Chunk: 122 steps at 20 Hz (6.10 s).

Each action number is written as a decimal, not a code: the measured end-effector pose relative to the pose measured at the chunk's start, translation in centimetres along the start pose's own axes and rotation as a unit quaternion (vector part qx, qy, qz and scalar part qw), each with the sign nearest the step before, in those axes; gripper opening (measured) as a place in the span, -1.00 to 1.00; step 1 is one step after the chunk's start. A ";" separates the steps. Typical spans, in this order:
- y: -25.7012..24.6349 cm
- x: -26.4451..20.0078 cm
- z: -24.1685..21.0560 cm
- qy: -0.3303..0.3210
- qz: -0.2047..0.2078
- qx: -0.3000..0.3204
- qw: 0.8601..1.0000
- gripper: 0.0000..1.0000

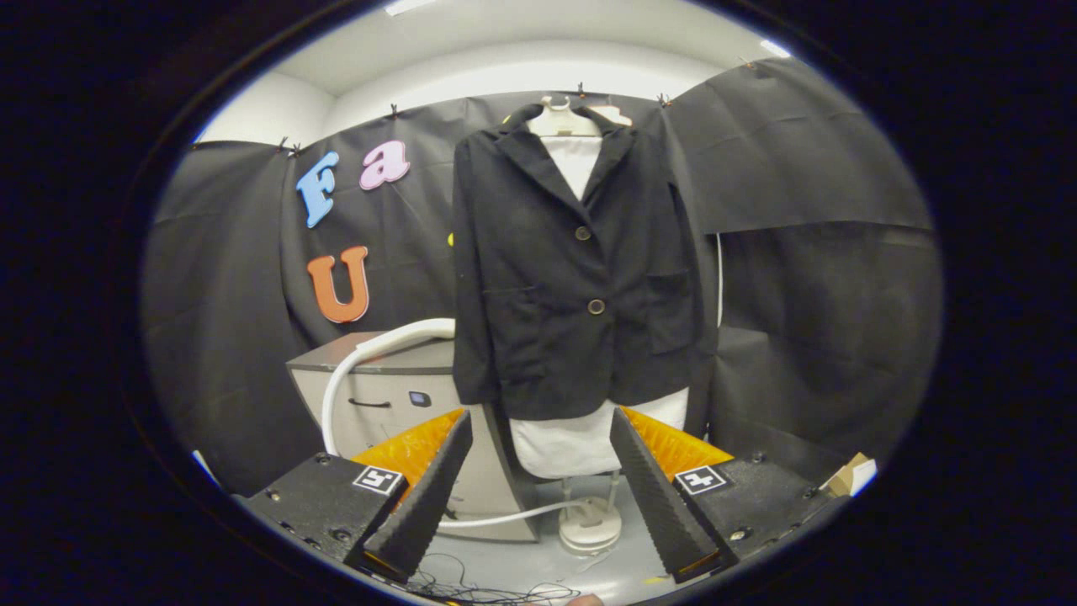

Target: Iron the clothes twice with a garment steamer, once on the left side and once on the right side.

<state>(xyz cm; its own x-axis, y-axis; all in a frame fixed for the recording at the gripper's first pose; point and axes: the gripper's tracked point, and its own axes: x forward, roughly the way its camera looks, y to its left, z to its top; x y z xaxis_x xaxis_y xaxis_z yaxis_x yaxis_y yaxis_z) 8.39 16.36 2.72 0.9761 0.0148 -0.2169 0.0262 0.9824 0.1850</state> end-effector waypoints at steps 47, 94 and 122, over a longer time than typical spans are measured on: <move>31.4 39.8 -1.6 0.301 0.024 -0.025 0.953 0.29; 6.3 10.1 25.0 -0.098 0.137 -0.147 0.975 -0.40; -3.3 12.0 2.2 0.105 0.137 -0.072 0.982 -0.40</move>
<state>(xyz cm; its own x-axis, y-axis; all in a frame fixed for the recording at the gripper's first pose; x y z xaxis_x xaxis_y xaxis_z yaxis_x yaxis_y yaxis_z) 20.54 12.93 1.63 0.8763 0.3052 -0.3729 -0.2764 0.9522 0.1298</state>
